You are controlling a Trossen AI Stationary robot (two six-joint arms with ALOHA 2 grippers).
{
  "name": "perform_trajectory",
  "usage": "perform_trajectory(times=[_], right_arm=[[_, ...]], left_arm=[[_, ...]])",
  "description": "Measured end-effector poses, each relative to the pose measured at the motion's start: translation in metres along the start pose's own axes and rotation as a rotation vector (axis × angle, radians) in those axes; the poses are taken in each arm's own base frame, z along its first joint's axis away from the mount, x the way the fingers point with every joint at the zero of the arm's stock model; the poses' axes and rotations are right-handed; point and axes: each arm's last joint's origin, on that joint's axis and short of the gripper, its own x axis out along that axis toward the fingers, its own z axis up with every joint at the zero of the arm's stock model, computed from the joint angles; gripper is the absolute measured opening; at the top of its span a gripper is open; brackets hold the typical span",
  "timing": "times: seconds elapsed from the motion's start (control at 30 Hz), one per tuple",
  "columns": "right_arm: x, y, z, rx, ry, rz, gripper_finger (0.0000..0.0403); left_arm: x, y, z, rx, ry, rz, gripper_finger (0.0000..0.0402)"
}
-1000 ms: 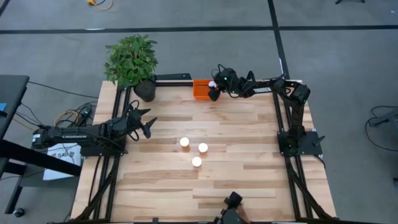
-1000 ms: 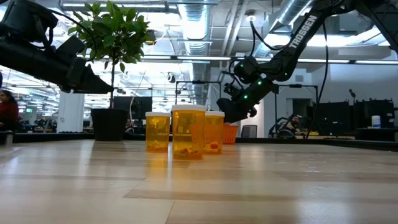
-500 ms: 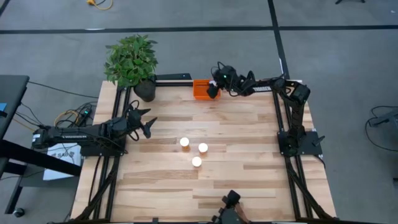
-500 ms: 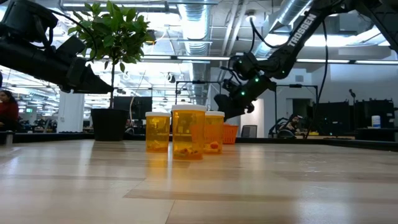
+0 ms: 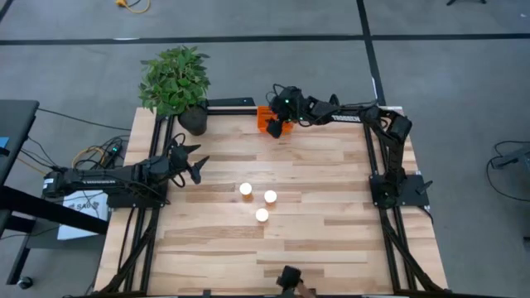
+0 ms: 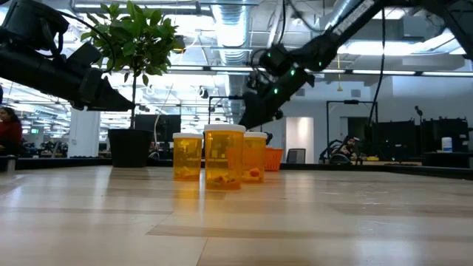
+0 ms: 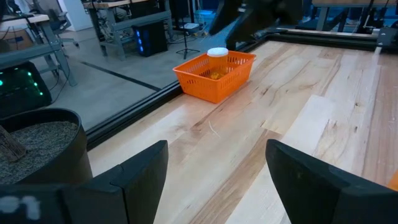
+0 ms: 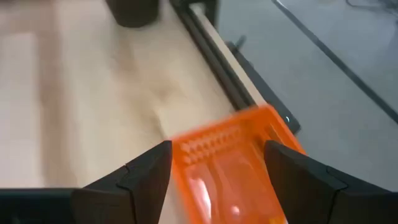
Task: Pick and place pill bottles into a basket
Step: Put the top right orange pill bottle into the orange bin
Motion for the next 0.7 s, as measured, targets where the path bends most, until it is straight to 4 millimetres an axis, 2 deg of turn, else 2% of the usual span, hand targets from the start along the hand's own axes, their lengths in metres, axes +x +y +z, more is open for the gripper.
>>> perform_trajectory(times=[0.17,0.4,0.53,0.7], right_arm=[[-0.034,0.021,0.021,-0.015,-0.02,0.039,0.0242],[-0.086,0.043,0.032,-0.008,0.046,0.088,0.023],[-0.104,0.063,0.02,-0.03,0.053,0.133,0.0224],[-0.124,0.088,-0.016,-0.021,-0.003,0.18,0.0217]], left_arm=[[0.0,0.0,0.0,0.0,0.0,0.0,0.0263],[0.0,0.0,0.0,0.0,0.0,-0.001,0.0263],[0.0,0.0,0.0,0.0,0.0,-0.001,0.0263],[0.0,0.0,0.0,0.0,0.0,-0.001,0.0263]])
